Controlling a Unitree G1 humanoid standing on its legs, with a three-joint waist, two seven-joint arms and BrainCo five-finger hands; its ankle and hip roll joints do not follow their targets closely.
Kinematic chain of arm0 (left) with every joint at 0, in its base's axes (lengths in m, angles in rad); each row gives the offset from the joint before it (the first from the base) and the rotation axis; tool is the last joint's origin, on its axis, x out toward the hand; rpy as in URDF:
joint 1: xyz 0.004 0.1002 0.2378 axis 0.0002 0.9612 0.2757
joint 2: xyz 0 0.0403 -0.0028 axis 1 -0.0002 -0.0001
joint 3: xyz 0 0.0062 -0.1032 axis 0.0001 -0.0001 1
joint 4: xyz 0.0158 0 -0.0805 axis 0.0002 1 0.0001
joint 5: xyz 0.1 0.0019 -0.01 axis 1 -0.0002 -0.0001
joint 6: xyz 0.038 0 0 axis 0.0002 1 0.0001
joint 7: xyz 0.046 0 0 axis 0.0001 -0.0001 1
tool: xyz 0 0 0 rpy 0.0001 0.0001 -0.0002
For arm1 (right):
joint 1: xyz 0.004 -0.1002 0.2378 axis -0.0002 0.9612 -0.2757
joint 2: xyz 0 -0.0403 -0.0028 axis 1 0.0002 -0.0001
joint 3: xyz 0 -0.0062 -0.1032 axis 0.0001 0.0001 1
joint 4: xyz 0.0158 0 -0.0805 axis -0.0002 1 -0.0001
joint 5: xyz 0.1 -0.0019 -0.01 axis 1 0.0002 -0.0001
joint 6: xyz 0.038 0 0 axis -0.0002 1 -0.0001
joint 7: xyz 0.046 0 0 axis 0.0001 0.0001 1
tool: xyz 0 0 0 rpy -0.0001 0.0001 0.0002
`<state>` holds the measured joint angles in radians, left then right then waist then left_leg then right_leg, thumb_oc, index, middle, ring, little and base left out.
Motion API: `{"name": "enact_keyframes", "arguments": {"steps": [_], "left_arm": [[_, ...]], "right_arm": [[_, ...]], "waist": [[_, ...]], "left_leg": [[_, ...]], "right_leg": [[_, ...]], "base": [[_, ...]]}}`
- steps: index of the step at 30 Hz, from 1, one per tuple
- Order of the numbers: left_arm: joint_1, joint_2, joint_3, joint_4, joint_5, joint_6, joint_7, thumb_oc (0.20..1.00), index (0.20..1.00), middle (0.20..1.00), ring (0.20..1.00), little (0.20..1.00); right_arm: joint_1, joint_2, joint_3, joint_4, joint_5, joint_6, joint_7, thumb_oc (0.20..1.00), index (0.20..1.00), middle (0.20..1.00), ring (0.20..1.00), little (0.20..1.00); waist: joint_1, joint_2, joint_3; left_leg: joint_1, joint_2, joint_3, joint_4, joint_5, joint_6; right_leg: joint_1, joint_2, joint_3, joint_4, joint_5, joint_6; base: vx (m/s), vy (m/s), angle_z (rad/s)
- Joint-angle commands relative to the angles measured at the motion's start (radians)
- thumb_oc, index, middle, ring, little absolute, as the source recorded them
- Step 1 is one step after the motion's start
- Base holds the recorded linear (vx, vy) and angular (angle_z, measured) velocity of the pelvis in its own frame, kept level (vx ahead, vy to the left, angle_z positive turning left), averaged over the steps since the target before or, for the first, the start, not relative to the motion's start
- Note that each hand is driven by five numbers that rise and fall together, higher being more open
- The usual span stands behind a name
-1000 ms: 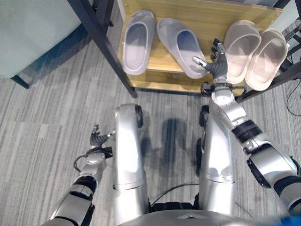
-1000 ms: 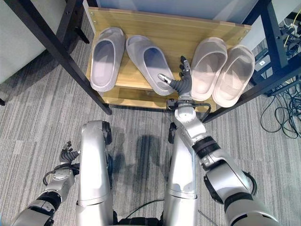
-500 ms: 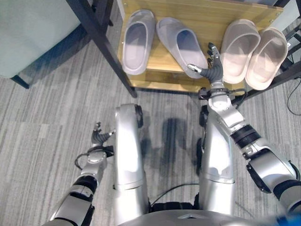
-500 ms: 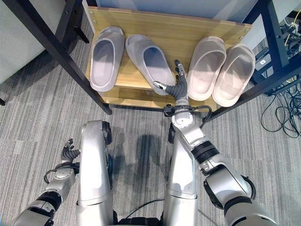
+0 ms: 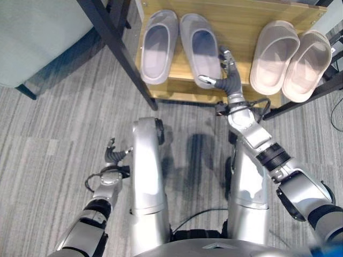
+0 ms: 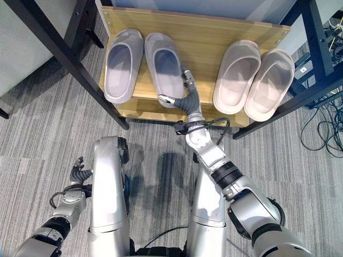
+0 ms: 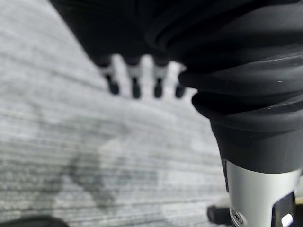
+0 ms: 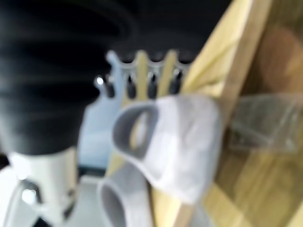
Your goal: Arrange the slippers neatly on the shoe rack.
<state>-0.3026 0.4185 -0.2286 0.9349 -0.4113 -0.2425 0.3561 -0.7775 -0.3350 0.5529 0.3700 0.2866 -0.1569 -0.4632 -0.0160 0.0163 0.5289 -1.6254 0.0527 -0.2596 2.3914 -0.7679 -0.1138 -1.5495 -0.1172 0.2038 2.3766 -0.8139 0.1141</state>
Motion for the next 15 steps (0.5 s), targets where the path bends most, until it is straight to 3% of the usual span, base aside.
{"name": "enact_keyframes", "arguments": {"steps": [1,10,15], "left_arm": [[0.004,-0.005,-0.077,0.003,0.027,-0.016,0.021,1.000,1.000,1.000,1.000,1.000],[-0.004,-0.004,-0.083,0.006,0.049,-0.019,0.028,1.000,1.000,1.000,1.000,1.000],[0.013,-0.009,-0.072,0.003,0.065,-0.028,0.034,1.000,1.000,1.000,1.000,1.000]], "right_arm": [[-0.006,0.023,0.003,-0.134,-0.013,-0.038,0.026,1.000,1.000,1.000,1.000,1.000],[-0.009,0.037,0.049,-0.116,-0.050,-0.026,0.053,1.000,1.000,1.000,1.000,1.000],[0.037,0.015,0.007,-0.173,-0.154,-0.037,0.012,1.000,1.000,1.000,1.000,1.000]], "waist": [[0.058,-0.004,-0.010],[0.063,0.000,-0.009],[0.057,0.002,-0.009]], "left_leg": [[0.055,-0.038,0.045,0.019,-0.042,0.107],[0.055,-0.040,0.046,0.019,-0.040,0.105],[0.055,-0.041,0.048,0.017,-0.036,0.105]], "right_leg": [[0.061,0.013,0.106,0.041,0.128,-0.086],[0.060,0.012,0.109,0.042,0.133,-0.083],[0.060,0.016,0.111,0.042,0.132,-0.084]], "base": [[0.00,0.000,0.00],[0.00,0.000,0.00],[0.00,0.000,0.00]]}}
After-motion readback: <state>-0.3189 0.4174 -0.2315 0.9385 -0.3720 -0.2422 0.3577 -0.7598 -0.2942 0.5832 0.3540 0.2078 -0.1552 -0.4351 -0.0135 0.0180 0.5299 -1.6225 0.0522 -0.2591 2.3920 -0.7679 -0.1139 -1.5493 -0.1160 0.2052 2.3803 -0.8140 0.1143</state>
